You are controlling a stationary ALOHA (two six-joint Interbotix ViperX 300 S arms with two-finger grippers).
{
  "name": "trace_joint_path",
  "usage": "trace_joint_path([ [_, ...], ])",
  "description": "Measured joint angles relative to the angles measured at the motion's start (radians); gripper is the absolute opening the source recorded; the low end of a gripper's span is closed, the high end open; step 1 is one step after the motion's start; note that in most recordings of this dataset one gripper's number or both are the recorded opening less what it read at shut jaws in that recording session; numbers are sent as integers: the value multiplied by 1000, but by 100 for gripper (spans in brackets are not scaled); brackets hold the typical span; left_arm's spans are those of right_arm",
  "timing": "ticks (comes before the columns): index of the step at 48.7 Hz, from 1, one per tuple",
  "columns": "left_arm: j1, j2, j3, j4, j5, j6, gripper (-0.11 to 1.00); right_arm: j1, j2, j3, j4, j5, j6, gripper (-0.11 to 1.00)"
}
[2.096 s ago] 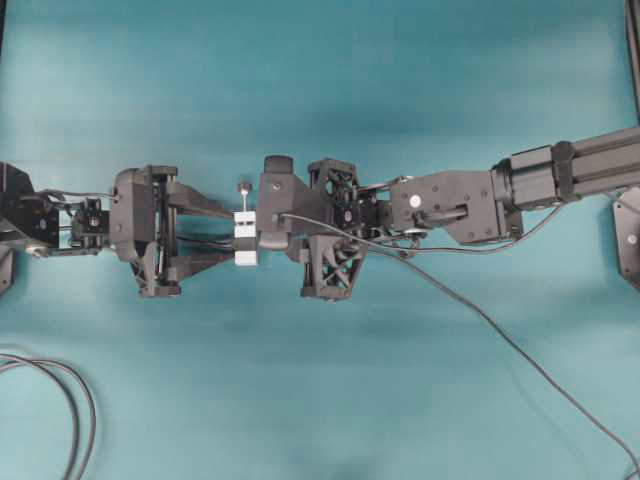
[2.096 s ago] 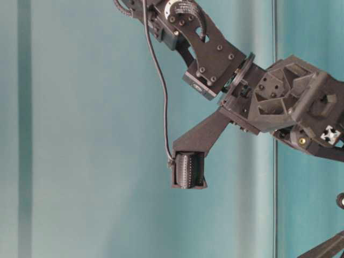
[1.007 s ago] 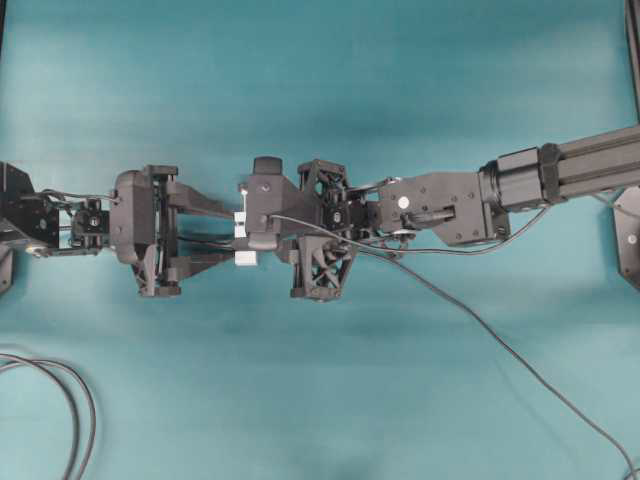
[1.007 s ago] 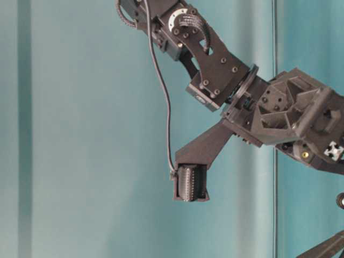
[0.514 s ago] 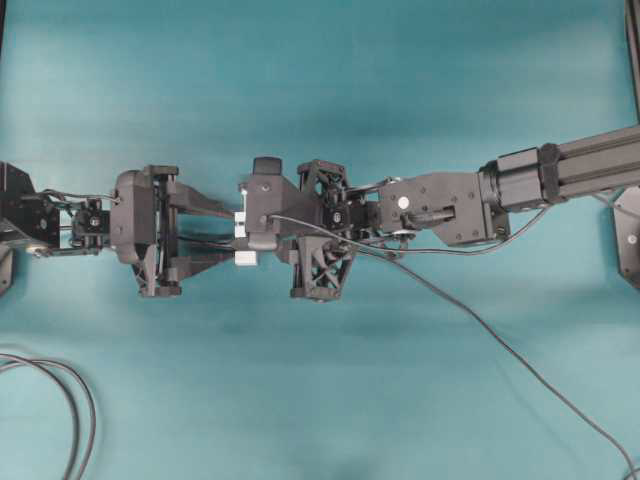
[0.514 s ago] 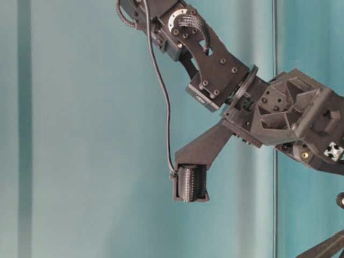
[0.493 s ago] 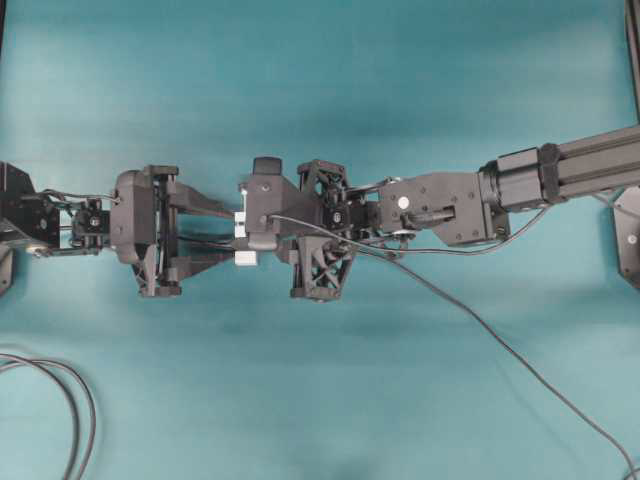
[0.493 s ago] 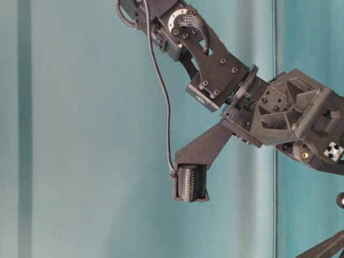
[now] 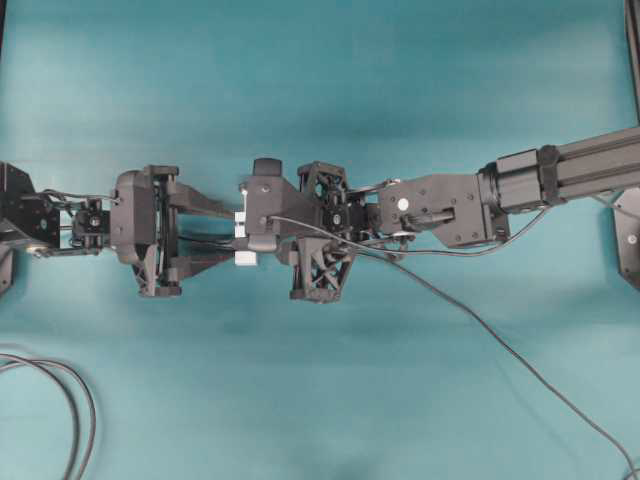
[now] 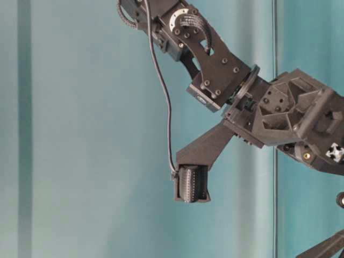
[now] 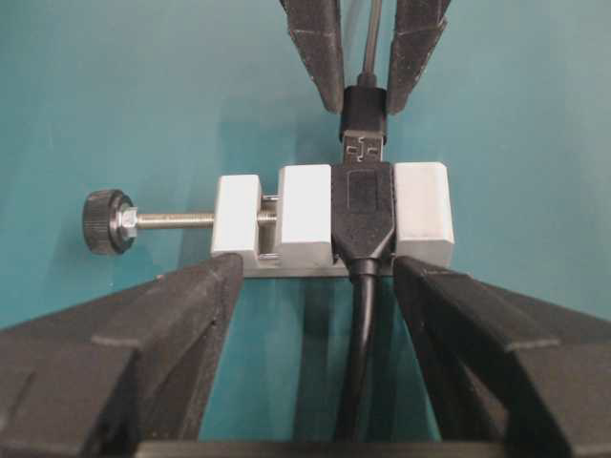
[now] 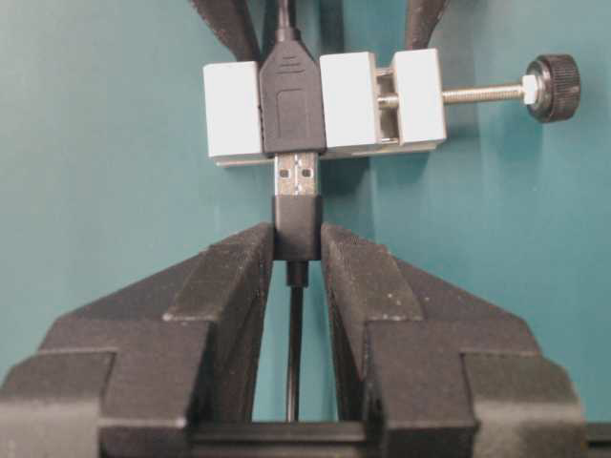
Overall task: Insert the USB cable into the female connector supported by the left arm.
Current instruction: 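Push the USB plug leftward into the female connector with the right gripper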
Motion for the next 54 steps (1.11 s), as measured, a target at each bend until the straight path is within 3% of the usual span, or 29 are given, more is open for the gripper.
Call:
trace_joint_path([
  [54, -5, 2, -17, -2, 6, 26, 76, 5, 11, -21, 0, 2, -20, 21],
])
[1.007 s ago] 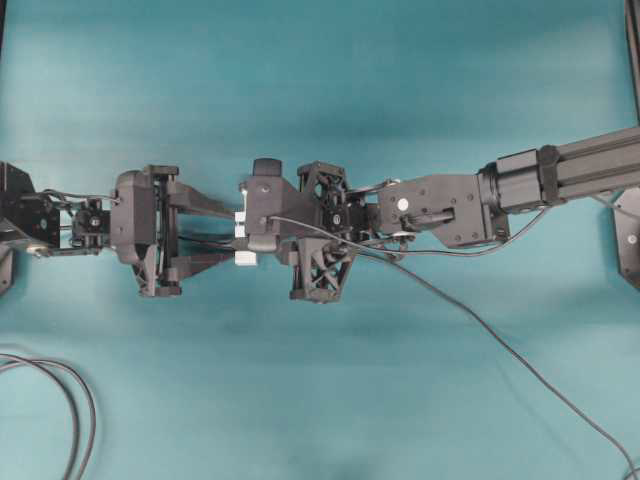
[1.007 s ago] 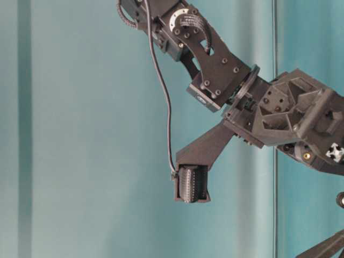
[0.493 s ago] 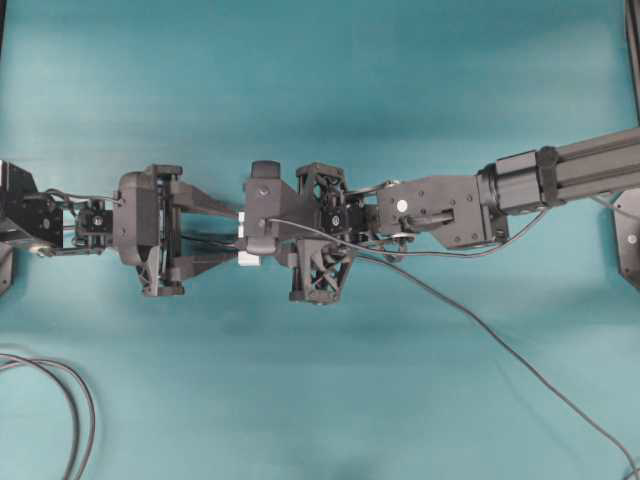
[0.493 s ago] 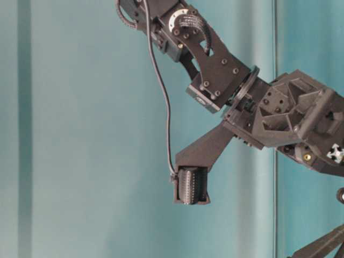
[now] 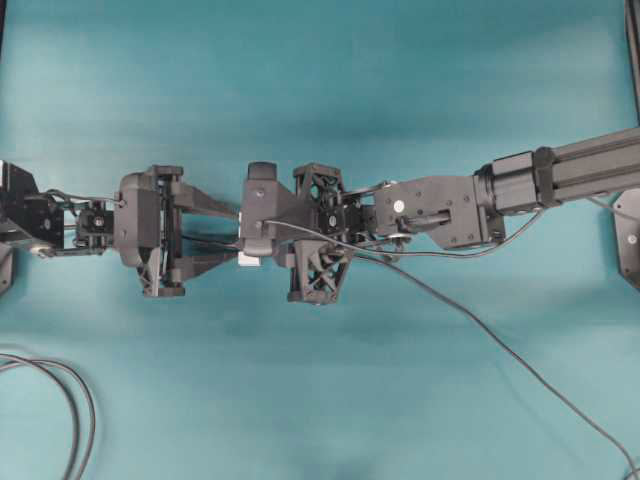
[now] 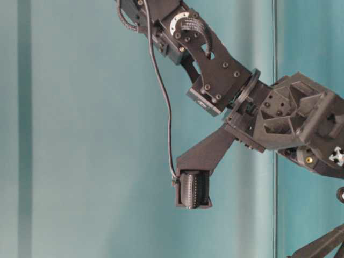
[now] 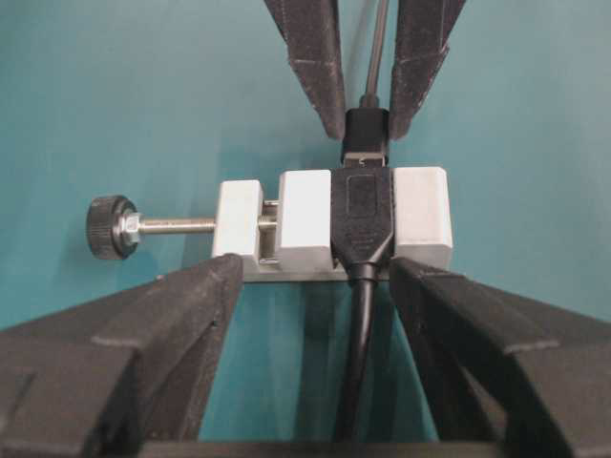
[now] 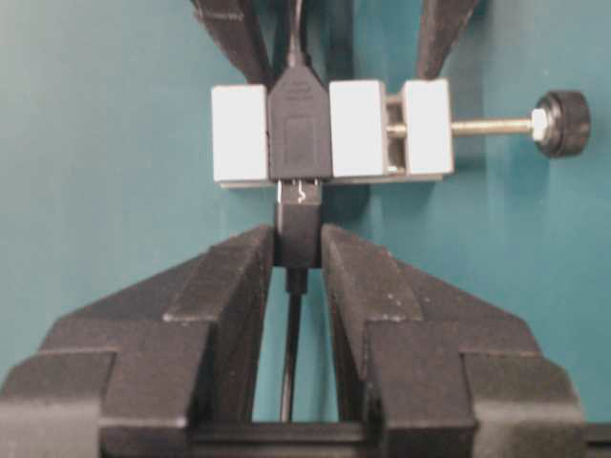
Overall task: Insert the USB cable into the female connector supported by the left arm.
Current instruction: 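Push the USB plug leftward into the female connector with the right gripper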
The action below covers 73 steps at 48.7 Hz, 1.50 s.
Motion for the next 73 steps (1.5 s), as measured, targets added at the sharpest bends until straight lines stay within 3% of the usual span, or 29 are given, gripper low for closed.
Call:
trace_joint_path([
  [27, -11, 5, -14, 0, 17, 0, 76, -2, 18, -29, 0, 0, -49, 21],
  [73, -17, 26, -38, 0, 32, 2, 77, -2, 20, -34, 2, 12, -55, 21],
])
